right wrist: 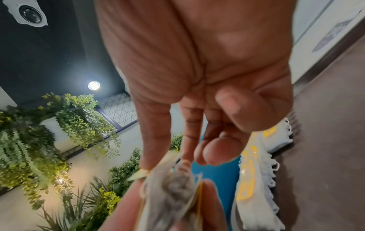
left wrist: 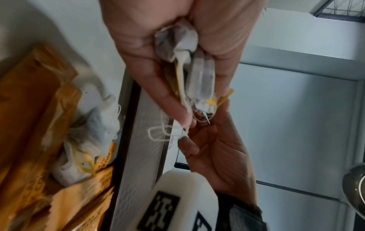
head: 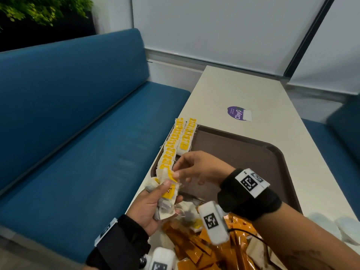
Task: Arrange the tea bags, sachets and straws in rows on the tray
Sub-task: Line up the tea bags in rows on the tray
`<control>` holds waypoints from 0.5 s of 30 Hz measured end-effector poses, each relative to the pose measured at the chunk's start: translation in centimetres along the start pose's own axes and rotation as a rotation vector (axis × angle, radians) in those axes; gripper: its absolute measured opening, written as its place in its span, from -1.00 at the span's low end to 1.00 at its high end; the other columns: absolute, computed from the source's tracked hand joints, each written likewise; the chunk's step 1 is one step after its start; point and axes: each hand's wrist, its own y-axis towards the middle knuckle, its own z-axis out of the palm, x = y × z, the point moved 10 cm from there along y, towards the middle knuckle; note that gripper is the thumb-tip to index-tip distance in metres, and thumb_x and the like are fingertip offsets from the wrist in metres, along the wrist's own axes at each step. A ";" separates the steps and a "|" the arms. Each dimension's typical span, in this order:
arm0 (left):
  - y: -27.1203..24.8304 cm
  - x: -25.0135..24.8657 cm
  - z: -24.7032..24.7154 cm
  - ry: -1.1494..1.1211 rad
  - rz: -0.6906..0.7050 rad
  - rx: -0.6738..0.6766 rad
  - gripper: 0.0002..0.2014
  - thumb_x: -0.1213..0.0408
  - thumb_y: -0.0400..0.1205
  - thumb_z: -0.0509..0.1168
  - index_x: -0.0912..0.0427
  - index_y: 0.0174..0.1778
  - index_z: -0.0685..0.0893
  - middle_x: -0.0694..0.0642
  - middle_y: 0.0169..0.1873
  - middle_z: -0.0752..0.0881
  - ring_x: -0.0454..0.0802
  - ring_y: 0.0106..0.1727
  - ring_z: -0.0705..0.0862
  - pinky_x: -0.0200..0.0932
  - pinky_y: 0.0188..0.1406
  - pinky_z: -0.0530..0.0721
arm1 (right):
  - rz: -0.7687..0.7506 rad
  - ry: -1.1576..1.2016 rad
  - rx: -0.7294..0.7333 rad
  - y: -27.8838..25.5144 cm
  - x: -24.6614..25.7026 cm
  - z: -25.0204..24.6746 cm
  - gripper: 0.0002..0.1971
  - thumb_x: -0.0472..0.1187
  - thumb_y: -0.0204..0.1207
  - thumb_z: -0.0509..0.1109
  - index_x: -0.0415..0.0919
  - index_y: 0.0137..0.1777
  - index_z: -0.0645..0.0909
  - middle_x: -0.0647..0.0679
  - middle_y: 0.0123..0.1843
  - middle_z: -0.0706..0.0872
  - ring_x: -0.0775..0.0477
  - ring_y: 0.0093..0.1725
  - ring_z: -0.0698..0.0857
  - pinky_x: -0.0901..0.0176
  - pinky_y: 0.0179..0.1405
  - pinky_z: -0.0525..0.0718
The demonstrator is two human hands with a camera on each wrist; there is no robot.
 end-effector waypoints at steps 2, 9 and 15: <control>-0.2 0.0 0.3 0.018 0.020 0.005 -0.78 0.31 0.43 0.30 0.21 -0.02 0.66 0.17 -0.35 0.78 0.03 -0.43 0.76 -0.12 -0.60 0.69 | -0.006 0.090 0.004 -0.9 0.0 0.8 -0.79 -0.25 0.48 0.49 -0.26 0.07 0.61 0.01 -0.24 0.64 0.32 -0.51 0.57 0.58 -0.64 0.40; -0.5 0.3 -1.1 0.034 0.049 -0.089 -0.88 0.42 0.56 0.26 0.22 -0.06 0.67 0.16 -0.38 0.79 0.04 -0.41 0.78 -0.13 -0.61 0.68 | -0.065 0.248 -0.073 -2.1 -0.8 1.6 -0.79 -0.36 0.37 0.56 -0.24 -0.05 0.62 -0.12 -0.25 0.64 0.16 -0.40 0.60 0.41 -0.41 0.59; -0.7 0.4 -1.7 0.009 0.047 -0.119 -0.89 0.42 0.60 0.24 0.21 -0.09 0.67 0.14 -0.40 0.80 0.01 -0.44 0.78 -0.14 -0.62 0.67 | -0.120 0.362 -0.119 -2.4 -0.8 1.4 -0.88 -0.42 0.45 0.46 -0.24 -0.21 0.59 -0.09 -0.26 0.67 0.16 -0.36 0.65 0.47 -0.37 0.62</control>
